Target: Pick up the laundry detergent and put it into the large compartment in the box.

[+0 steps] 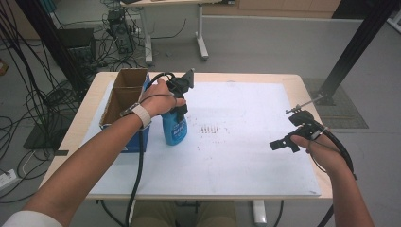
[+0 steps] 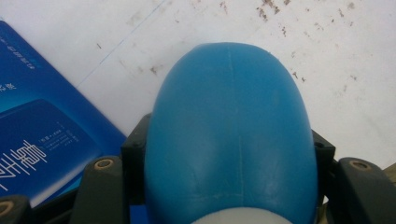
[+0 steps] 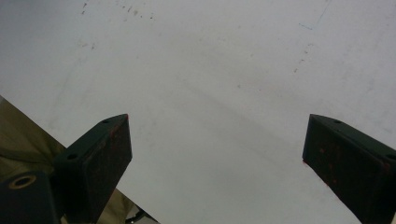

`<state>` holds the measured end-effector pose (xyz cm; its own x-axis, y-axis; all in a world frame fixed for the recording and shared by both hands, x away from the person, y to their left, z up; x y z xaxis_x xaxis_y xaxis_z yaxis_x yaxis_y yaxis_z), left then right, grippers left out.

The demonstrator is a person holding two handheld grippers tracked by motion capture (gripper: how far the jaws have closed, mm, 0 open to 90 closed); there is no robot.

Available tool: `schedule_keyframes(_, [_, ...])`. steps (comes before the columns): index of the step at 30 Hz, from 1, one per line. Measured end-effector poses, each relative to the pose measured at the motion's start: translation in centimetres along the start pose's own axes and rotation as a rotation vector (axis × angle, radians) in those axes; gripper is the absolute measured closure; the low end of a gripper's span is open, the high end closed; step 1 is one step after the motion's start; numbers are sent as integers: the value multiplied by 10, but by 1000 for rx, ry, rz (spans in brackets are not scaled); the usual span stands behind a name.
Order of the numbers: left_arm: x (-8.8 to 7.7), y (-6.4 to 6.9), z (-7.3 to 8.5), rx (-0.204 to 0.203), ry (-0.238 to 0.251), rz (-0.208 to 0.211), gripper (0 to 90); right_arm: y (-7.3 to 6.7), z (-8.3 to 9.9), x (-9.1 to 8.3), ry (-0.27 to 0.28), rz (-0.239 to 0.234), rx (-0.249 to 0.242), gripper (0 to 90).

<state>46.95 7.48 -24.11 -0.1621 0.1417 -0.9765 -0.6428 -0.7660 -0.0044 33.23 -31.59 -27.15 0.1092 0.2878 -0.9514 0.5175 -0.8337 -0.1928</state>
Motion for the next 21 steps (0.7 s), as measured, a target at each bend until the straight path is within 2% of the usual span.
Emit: schedule_keyframes(21, [0, 0, 0, 0, -2, 0, 389, 0, 0, -1, -1, 2, 3, 78])
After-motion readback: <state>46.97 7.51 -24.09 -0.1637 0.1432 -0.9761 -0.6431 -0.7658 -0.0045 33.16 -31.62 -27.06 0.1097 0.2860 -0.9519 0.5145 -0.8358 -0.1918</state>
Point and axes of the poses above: each handheld gripper's, and its own axes: x roughly forward along the jaws, z roughly out of its underside, y roughly to its right, the point moved 9 cm from there along x, roughly forward along the jaws, and after that the axes turned 12 degrees about -y, right-handed, at the moved point
